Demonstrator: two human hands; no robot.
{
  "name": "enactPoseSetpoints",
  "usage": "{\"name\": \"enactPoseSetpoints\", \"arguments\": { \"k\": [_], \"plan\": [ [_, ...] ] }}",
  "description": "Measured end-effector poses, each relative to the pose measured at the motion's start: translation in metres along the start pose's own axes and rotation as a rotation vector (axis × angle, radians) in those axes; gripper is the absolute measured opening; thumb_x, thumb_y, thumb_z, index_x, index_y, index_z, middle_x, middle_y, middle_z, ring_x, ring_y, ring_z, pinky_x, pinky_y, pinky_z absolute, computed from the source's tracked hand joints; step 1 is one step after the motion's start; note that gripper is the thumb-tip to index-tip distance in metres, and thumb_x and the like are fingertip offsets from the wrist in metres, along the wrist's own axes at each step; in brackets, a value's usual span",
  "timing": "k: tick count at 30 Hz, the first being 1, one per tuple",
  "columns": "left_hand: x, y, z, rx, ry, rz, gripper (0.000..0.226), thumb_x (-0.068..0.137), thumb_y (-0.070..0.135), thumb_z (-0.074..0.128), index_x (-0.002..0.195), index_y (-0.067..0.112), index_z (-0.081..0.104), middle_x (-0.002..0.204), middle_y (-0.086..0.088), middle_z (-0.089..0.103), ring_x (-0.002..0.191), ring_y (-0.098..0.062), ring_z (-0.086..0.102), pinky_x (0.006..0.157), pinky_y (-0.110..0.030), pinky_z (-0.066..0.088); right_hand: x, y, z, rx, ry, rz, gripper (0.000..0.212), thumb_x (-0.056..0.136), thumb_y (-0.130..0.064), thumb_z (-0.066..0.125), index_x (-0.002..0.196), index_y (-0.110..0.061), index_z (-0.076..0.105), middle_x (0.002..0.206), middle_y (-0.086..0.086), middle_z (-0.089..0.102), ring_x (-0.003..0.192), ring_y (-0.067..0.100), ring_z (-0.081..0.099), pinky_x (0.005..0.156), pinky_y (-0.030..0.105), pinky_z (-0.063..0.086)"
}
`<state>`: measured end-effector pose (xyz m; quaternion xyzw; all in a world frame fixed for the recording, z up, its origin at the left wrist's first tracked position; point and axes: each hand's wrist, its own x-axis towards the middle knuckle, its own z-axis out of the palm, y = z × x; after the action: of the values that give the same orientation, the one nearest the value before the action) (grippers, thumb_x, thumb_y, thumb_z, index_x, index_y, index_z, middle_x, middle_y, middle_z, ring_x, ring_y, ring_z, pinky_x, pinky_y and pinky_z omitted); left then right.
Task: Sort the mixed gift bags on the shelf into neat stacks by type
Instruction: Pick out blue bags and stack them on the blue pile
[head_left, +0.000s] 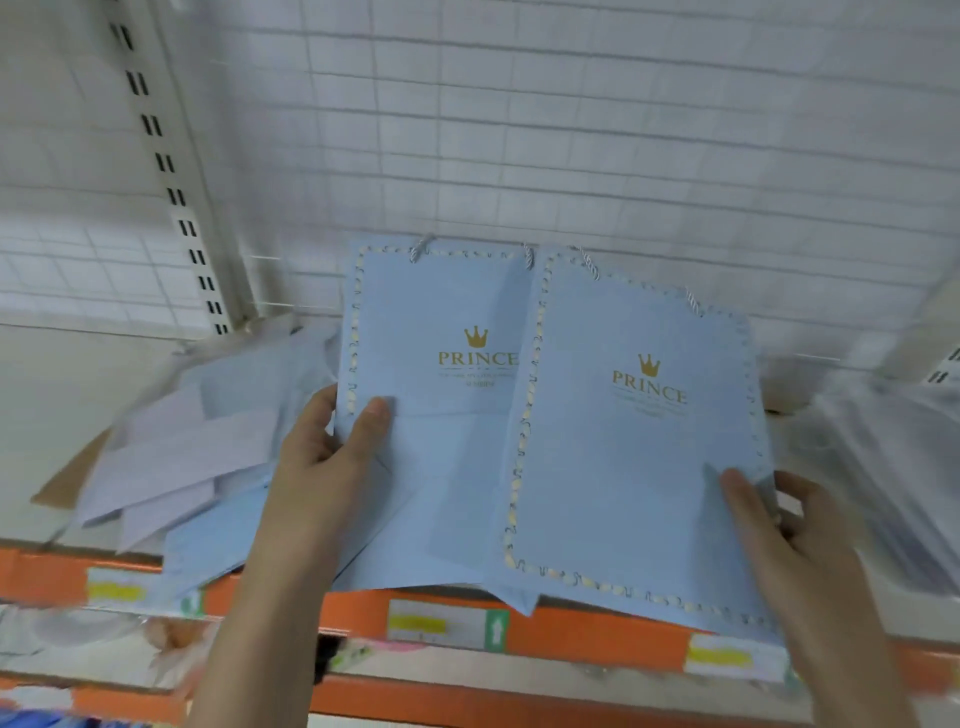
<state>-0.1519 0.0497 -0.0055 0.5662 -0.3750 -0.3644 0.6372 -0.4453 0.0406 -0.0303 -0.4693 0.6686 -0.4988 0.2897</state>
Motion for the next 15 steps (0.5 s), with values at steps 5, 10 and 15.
{"name": "enactPoseSetpoints", "arguments": {
  "k": [5, 10, 15],
  "plan": [
    [-0.044, -0.018, 0.094, 0.026, -0.014, -0.026, 0.024, 0.088, 0.031, 0.059, 0.111, 0.029, 0.055, 0.091, 0.006, 0.066, 0.076, -0.009, 0.063, 0.057, -0.022, 0.046, 0.023, 0.033, -0.093, -0.006, 0.018, -0.020, 0.050, 0.070, -0.052, 0.072, 0.100, -0.015, 0.055, 0.087, 0.003, 0.066, 0.080, 0.022, 0.063, 0.058, 0.031, 0.046],
    [-0.073, -0.030, 0.151, 0.053, -0.041, 0.018, 0.024, 0.090, 0.022, 0.057, 0.108, 0.037, 0.052, 0.097, 0.012, 0.064, 0.064, 0.008, 0.060, 0.052, -0.007, 0.045, 0.040, 0.066, -0.145, 0.046, -0.031, 0.077, 0.065, 0.066, -0.057, 0.074, 0.113, -0.017, 0.053, 0.094, -0.002, 0.068, 0.083, 0.015, 0.065, 0.060, 0.028, 0.044],
    [-0.075, -0.032, 0.172, 0.051, -0.056, 0.005, 0.036, 0.091, 0.018, 0.055, 0.118, 0.041, 0.048, 0.092, 0.018, 0.061, 0.068, 0.009, 0.058, 0.054, -0.005, 0.044, 0.051, 0.082, -0.159, 0.041, -0.058, 0.120, 0.070, 0.065, -0.057, 0.072, 0.114, -0.011, 0.054, 0.097, 0.003, 0.069, 0.087, 0.015, 0.066, 0.058, 0.024, 0.043]
  ]
}}
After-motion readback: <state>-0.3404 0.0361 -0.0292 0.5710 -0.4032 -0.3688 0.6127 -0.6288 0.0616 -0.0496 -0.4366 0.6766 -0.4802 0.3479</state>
